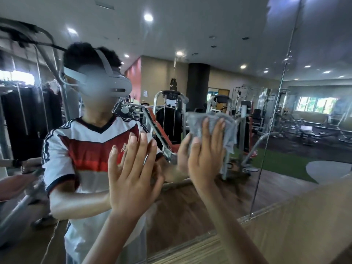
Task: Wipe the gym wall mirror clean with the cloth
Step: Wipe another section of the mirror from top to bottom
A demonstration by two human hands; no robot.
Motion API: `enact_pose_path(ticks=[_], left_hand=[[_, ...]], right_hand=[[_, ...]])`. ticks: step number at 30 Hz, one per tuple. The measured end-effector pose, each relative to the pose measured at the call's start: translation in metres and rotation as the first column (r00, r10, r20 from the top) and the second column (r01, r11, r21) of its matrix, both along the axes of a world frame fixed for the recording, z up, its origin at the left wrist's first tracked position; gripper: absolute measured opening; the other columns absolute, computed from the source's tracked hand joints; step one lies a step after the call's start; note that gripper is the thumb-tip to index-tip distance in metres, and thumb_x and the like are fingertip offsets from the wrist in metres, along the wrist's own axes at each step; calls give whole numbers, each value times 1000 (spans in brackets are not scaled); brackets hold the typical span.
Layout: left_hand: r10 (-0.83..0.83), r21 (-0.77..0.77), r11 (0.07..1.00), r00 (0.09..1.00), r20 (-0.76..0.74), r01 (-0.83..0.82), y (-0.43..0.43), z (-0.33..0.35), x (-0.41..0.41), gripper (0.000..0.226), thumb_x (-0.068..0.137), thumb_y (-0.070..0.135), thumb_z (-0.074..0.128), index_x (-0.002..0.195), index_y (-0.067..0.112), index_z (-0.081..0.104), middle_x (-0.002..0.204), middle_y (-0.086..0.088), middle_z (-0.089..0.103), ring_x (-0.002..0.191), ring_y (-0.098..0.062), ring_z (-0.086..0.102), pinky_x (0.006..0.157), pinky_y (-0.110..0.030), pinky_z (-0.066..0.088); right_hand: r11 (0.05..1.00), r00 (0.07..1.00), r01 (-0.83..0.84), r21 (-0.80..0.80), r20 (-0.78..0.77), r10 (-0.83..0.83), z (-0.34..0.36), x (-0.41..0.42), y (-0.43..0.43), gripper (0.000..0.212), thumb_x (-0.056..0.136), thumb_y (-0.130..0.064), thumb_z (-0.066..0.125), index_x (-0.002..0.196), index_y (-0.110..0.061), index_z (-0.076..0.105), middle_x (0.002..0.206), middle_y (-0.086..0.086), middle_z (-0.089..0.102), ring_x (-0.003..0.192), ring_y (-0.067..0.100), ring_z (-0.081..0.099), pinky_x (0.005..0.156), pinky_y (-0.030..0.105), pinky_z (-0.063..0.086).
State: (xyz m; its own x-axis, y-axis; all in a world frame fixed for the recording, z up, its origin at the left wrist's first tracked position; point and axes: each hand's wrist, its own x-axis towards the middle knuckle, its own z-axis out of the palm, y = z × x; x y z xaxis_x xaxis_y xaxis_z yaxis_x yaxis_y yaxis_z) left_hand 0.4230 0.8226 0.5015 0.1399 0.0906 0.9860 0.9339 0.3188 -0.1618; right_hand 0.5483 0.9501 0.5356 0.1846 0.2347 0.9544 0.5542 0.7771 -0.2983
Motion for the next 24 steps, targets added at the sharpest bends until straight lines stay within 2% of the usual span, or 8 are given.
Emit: enact_pose_path(ticks=[4,6,9,11,15,19,21,24], left_hand=[[-44,0,999,999,-1,44,-8,4,-1,54,91,26,56,142,6,54,152,-11,45,144,-26,40,116,-54,29],[-70,-15,997,997,7,71,-15,8,1,49,93,27,54,138,6,59,150,-10,49,142,-24,43,114,-53,32],[-77,-36,996,997,2,77,-27,24,-1,43,96,31,53,129,8,67,142,-8,58,135,-23,51,112,-50,31],[-64,-43,997,998,-16,63,-30,35,-3,42,96,33,52,126,8,69,139,-8,60,133,-24,52,112,-51,29],[-48,-50,998,998,-51,45,-29,65,-5,43,96,34,52,127,9,67,140,-10,59,132,-26,52,112,-54,29],[-36,-43,999,997,-67,33,-28,94,-6,48,96,40,47,128,10,66,144,-14,54,134,-27,46,113,-55,25],[-22,-60,998,998,-62,19,-28,105,-7,50,95,42,45,127,10,66,145,-15,53,133,-31,48,113,-55,23],[8,-79,997,997,-74,-14,-27,127,-9,50,97,43,38,127,13,64,143,-16,54,131,-34,49,110,-58,25]], right_hand=[[961,917,-40,274,392,-74,-61,21,11,49,108,-35,27,156,-24,26,165,7,18,151,27,23,118,43,28],[980,939,-4,198,339,-65,-73,42,29,51,107,-33,26,156,-21,26,165,9,17,152,27,19,119,50,27],[995,999,37,-96,41,-33,-32,45,38,54,106,-37,21,153,-12,31,162,16,22,152,25,14,116,59,30],[981,996,8,-192,-88,-25,11,35,31,57,104,-38,22,155,-12,29,163,16,20,152,25,13,116,57,30],[998,998,57,-12,2,-57,39,4,9,53,107,-37,24,154,-15,30,162,15,24,151,25,18,124,41,15],[973,950,32,230,296,-101,-21,22,14,50,107,-35,25,156,-23,27,159,14,31,151,24,24,121,34,17],[987,950,31,158,301,-78,-38,42,31,52,107,-35,25,157,-25,24,162,10,24,152,21,19,121,39,24],[996,1000,6,-92,30,-4,5,46,33,57,104,-38,24,154,-13,32,163,12,21,153,22,13,116,55,28]])
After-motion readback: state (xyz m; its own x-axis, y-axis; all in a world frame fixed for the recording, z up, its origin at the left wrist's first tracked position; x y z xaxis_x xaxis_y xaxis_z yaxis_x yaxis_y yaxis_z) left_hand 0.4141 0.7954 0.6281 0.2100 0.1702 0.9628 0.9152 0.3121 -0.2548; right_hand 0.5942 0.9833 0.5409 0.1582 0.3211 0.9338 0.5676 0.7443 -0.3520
